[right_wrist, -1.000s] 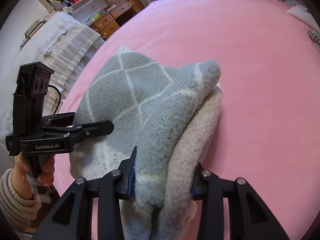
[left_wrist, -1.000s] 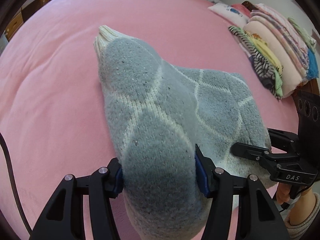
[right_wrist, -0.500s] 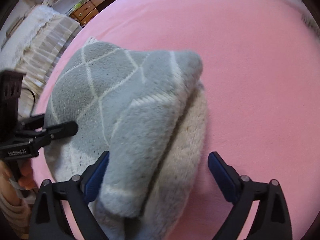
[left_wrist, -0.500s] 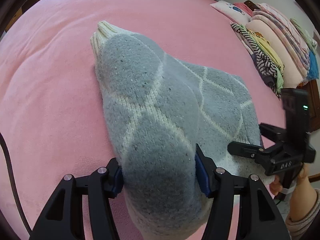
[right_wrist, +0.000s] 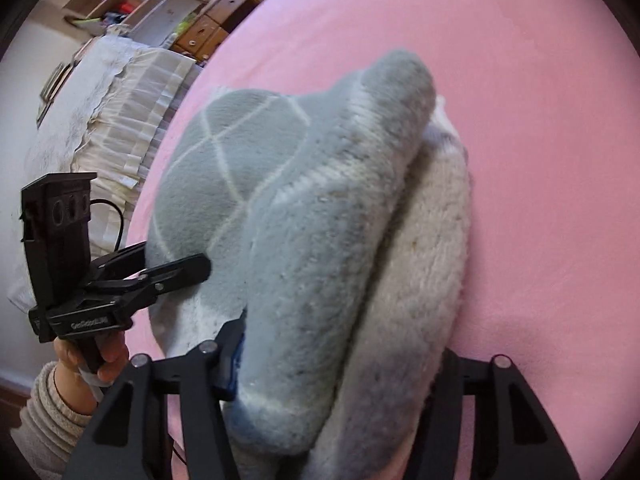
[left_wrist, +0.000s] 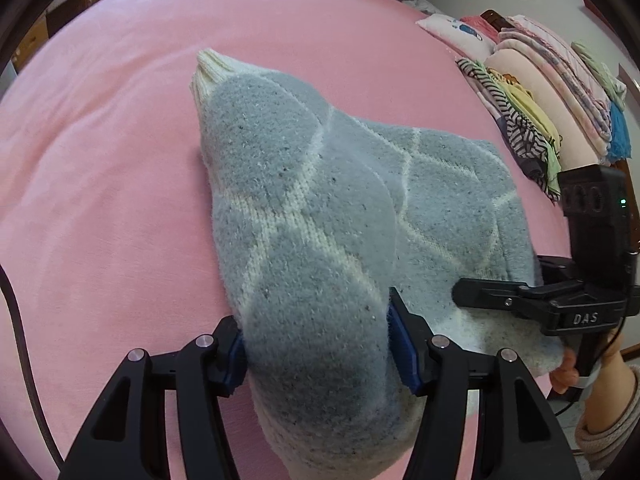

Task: Fold small clothes

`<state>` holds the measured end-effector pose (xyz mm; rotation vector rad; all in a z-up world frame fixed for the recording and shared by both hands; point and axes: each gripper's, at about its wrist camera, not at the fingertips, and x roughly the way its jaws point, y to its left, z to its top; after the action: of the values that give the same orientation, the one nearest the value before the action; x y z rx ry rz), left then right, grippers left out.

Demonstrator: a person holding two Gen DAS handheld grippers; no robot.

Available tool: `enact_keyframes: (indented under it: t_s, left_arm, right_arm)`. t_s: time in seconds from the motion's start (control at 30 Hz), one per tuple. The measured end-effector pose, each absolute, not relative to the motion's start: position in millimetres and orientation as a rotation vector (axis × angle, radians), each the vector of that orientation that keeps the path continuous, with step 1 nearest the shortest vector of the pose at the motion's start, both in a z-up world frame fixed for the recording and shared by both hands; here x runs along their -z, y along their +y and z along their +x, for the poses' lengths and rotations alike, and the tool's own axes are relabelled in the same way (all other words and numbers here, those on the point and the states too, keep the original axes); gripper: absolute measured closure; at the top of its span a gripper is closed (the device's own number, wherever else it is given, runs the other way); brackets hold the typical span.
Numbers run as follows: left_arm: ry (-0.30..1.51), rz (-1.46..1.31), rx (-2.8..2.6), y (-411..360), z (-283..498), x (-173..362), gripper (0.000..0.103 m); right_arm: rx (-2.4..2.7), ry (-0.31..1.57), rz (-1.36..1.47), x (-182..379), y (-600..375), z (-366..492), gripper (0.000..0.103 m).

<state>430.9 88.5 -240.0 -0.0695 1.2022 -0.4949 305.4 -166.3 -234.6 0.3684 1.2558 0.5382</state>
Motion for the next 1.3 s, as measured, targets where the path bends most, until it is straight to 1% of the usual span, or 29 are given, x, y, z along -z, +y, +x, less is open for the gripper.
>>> enact_keyframes:
  t_s: [0.2,0.33,0.43,0.63,0.77,0.9,1.0,1.03,1.07,1.13,1.23,1.3]
  left_arm:
    - [1.133,-0.029,0.424,141,444,187,0.045]
    - [1.109,0.015,0.332,196,469,157,0.045]
    - [1.123,0.052,0.267,238,499,149,0.044]
    - [1.117,0.128,0.165,302,552,160,0.044]
    - [1.129,0.118,0.129,332,579,181,0.044]
    - [1.161,0.124,0.110,345,597,213,0.043]
    - [1.170,0.103,0.112,356,597,236,0.036]
    - [1.163,0.088,0.111,359,596,239,0.029]
    - [1.149,0.088,0.095,362,594,241,0.015]
    - [1.122,0.122,0.032,368,593,242,0.000]
    - [1.112,0.108,0.031,373,588,240,0.000]
    - [1.080,0.144,0.004,372,580,233,0.000]
  right_arm:
    - [-0.595,1.193,0.320,188,-121,325,0.049]
    - [-0.634,1.133,0.285,162,-59,356,0.049]
    - [-0.643,1.108,0.285,158,-8,379,0.049]
    - [-0.604,1.087,0.363,177,77,424,0.050]
    - [-0.558,1.108,0.381,197,109,448,0.050]
    - [-0.513,1.139,0.358,219,133,463,0.050]
    - [-0.493,1.160,0.344,235,145,468,0.050]
    - [-0.493,1.160,0.338,237,146,468,0.049]
    - [-0.494,1.164,0.338,238,146,468,0.048]
    - [-0.501,1.183,0.345,238,147,471,0.044]
    - [-0.498,1.193,0.312,234,143,470,0.037]
    - [-0.496,1.173,0.261,224,139,464,0.036]
